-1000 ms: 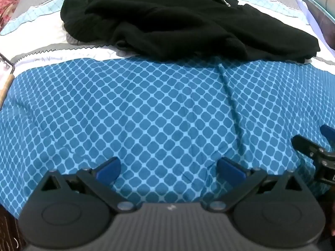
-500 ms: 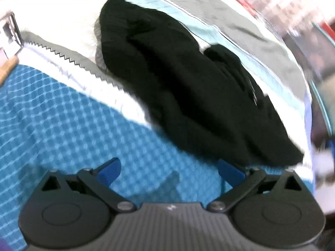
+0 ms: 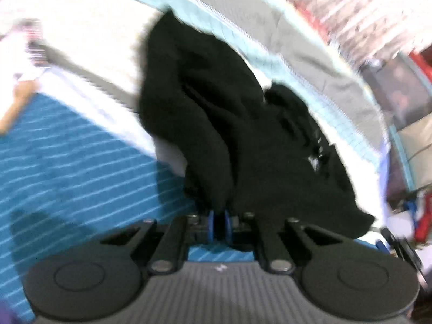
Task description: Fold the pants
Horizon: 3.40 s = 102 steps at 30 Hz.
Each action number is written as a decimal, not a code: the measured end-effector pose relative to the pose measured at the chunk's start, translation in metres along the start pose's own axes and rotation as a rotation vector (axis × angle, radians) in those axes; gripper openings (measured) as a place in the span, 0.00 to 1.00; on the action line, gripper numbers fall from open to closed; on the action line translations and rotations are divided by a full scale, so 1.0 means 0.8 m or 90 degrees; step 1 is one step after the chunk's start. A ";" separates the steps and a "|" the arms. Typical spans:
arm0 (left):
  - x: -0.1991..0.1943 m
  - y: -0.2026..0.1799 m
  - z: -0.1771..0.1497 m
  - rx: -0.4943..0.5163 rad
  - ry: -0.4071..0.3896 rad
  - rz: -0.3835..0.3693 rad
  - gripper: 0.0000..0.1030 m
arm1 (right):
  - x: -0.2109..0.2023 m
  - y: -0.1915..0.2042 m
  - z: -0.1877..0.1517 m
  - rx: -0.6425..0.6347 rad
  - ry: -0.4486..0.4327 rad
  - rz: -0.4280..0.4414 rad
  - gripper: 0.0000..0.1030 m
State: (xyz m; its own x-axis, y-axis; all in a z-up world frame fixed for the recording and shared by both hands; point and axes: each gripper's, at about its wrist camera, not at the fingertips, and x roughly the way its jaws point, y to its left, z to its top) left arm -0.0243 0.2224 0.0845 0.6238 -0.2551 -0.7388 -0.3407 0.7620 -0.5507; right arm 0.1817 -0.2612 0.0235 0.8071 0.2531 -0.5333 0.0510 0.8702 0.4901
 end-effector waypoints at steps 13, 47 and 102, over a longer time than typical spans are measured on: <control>-0.049 0.098 -0.050 -0.078 0.013 0.130 0.48 | 0.185 0.080 0.028 -0.103 0.151 0.008 0.56; 0.018 -0.002 -0.090 0.099 0.075 0.070 0.38 | -0.098 -0.229 0.033 0.255 -0.035 -0.175 0.42; 0.290 -0.125 0.187 0.392 -0.026 0.363 0.15 | 0.058 -0.102 0.242 0.021 -0.079 -0.238 0.49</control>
State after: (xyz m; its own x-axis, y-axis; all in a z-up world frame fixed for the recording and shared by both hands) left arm 0.2595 0.1760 0.0267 0.5017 0.2806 -0.8183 -0.1742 0.9593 0.2221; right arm 0.3290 -0.4021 0.0922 0.7944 -0.1338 -0.5925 0.3722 0.8781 0.3007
